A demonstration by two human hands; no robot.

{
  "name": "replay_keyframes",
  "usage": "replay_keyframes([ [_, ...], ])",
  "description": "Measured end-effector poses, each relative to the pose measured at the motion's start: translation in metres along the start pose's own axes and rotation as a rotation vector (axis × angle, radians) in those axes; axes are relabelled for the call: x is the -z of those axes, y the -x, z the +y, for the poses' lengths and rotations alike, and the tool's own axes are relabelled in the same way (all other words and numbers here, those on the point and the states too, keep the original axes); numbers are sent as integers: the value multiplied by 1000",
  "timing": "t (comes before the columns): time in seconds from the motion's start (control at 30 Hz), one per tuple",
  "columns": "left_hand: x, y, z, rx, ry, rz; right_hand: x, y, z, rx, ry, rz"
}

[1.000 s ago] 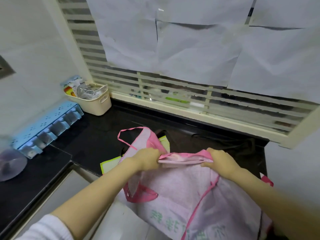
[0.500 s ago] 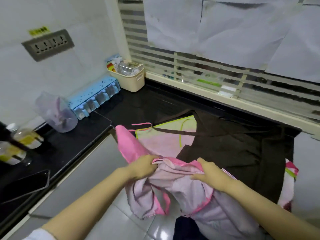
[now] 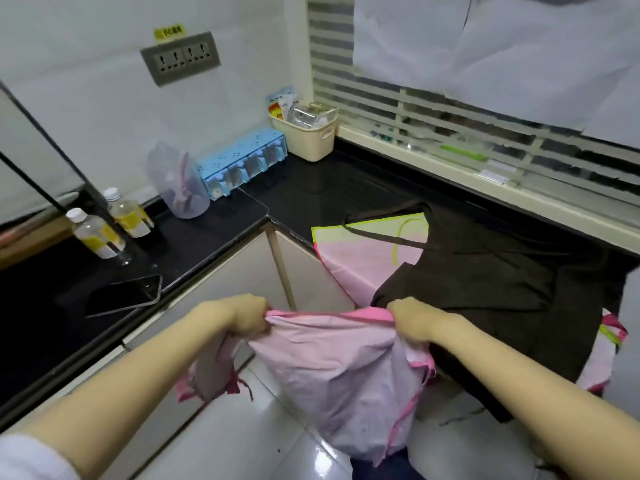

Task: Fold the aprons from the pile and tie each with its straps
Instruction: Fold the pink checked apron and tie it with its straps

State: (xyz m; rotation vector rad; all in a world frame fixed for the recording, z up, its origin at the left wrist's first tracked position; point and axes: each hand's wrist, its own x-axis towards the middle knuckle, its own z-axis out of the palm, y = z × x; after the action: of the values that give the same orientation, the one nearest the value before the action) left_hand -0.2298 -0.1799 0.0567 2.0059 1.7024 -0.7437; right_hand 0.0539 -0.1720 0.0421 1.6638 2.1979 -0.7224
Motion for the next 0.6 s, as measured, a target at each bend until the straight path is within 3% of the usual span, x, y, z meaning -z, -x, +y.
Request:
replay_keyframes([
  [0.07,14,13,-9,104,-81,170,26,5,-12,27,-146,314],
  [0.13,28,24,-15,188,-39,641,47,18,-23,166,-343,799],
  [0.2,28,29,-18,83,122,1085,49,27,-30,349,-363,1198],
  [0.23,23,28,-17,14,228,1173,41,27,-30,369,-286,1256],
  [0.27,14,29,-15,-49,292,1070,28,26,-28,344,-229,1160],
  [0.3,3,30,-9,-73,266,777,16,22,-24,288,-211,938],
  [0.37,-24,33,1,-11,13,-41,-11,15,-9,102,-81,292],
  [0.4,-33,34,4,28,-45,-282,-25,11,0,56,-43,133],
  [0.43,-36,31,4,7,-56,-385,-33,9,8,52,-31,112],
  [0.5,-34,17,-3,-67,8,-271,-33,8,14,55,-110,222],
  [0.53,-31,6,-11,-36,82,-124,-29,6,16,63,-174,279],
  [0.6,-25,-6,-23,62,343,322,-19,6,17,86,-299,391],
])
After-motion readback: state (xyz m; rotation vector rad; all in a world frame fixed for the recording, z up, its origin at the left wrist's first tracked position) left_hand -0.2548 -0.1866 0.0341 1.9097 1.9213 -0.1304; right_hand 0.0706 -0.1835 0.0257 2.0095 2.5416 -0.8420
